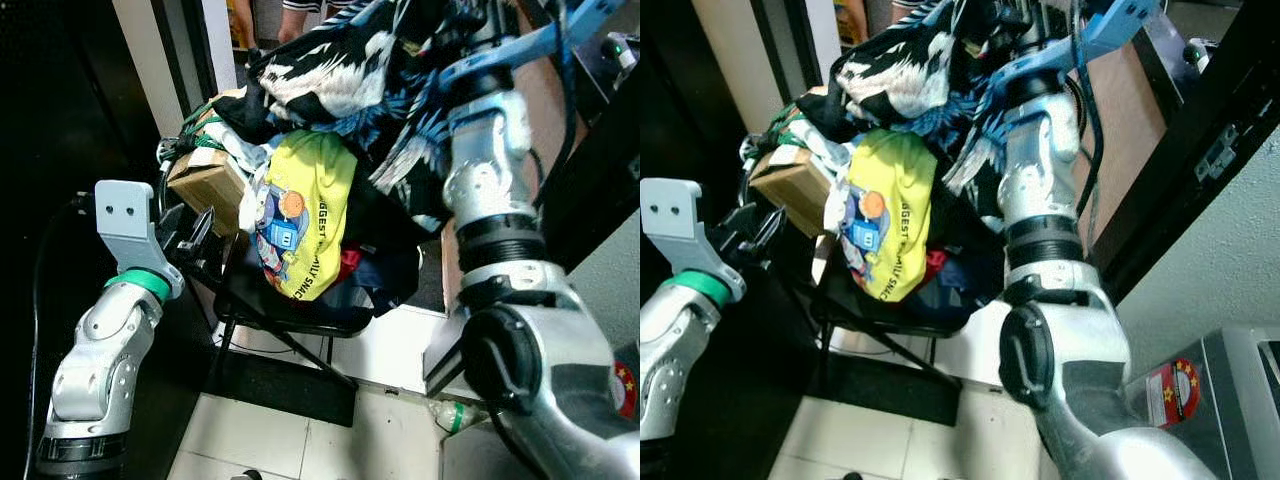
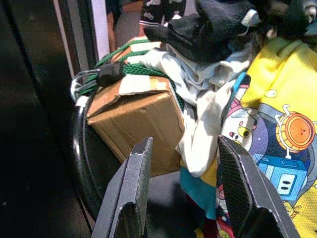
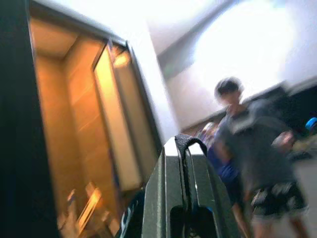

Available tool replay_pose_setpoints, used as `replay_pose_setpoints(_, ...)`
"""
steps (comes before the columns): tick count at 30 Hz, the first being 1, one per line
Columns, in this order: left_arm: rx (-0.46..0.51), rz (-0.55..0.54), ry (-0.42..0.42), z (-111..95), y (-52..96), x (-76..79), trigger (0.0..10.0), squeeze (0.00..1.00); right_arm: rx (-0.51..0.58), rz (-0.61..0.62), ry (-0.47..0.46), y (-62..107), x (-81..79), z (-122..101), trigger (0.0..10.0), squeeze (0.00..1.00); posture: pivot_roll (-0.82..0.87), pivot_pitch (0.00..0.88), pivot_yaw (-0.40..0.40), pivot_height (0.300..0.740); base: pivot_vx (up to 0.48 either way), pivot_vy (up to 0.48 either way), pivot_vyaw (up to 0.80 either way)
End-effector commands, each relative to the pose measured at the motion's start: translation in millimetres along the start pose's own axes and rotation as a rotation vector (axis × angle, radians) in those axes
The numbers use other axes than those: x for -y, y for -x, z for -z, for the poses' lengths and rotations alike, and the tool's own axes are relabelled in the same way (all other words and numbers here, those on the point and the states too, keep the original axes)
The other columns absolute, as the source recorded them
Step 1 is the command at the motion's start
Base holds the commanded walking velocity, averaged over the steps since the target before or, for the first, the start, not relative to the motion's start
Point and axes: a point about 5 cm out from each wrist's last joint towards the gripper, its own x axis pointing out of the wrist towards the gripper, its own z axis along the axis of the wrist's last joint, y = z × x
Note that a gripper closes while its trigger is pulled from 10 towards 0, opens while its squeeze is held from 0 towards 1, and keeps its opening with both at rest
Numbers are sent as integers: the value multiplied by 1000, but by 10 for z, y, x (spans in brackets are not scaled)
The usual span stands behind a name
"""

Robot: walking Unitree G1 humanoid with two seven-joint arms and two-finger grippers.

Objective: Clothes washing

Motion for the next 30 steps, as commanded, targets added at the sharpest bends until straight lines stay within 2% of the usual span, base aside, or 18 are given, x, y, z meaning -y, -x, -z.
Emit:
replay_pose_setpoints(1,1,-13,9,28,3,-21,10000,0,66,41,23,-83,49,-158,0,0,75,0,30,740,0,0,0)
replay_pose_setpoints(2,1,-13,9,28,3,-21,10000,0,66,41,23,-83,49,-158,0,0,75,0,30,740,0,0,0)
replay_pose_setpoints(3,5,-15,9,21,-4,-28,10000,0,126,96,59,-170,173,-377,0,0,75,0,30,740,0,0,0)
replay_pose_setpoints(4,5,-15,9,21,-4,-28,10000,0,126,96,59,-170,173,-377,0,0,75,0,30,740,0,0,0)
replay_pose_setpoints(5,9,-16,9,18,-10,-32,10000,0,200,123,97,-291,270,-682,0,0,73,0,30,740,0,0,0)
replay_pose_setpoints(6,9,-16,9,18,-10,-32,10000,0,200,123,97,-291,270,-682,0,0,73,0,30,740,0,0,0)
replay_pose_setpoints(7,12,-16,10,19,-16,-31,10000,0,249,120,128,-370,315,-910,0,0,67,0,32,740,0,0,0)
replay_pose_setpoints(9,14,-15,11,21,-20,-29,10000,0,274,113,147,-410,331,-1043,0,0,67,0,32,740,0,0,0)
replay_pose_setpoints(14,13,-12,12,26,-23,-18,10000,0,267,88,155,-410,331,-1057,0,0,66,0,33,740,0,0,0)
replay_pose_setpoints(15,12,-6,12,32,-26,-3,10000,0,238,44,135,-380,314,-978,0,0,68,0,37,740,0,0,0)
replay_pose_setpoints(17,7,14,6,44,-34,35,10000,0,79,-139,55,-130,197,-513,0,0,74,0,40,740,0,0,0)
replay_pose_setpoints(18,7,14,6,44,-34,35,10000,0,79,-139,55,-130,197,-513,0,0,74,0,40,740,0,0,0)
replay_pose_setpoints(19,5,33,4,50,-39,59,10000,0,-56,-223,-20,211,113,-116,0,0,73,0,41,740,0,0,0)
replay_pose_setpoints(21,5,33,4,50,-39,59,10000,0,-56,-223,-20,211,113,-116,0,0,73,0,41,740,0,0,0)
replay_pose_setpoints(23,4,42,3,56,-39,68,10000,0,-179,-253,-19,531,62,166,0,0,73,0,41,740,0,0,0)
replay_pose_setpoints(26,4,47,3,55,-40,71,10000,0,-225,-246,-16,661,55,271,0,0,71,0,45,740,0,0,0)
replay_pose_setpoints(27,7,57,6,56,-41,86,10000,0,-278,-207,-26,868,71,400,0,0,71,0,45,740,0,0,0)
replay_pose_setpoints(30,8,62,9,56,-38,93,10000,0,-292,-184,-32,954,68,437,0,0,72,3,49,740,0,0,0)
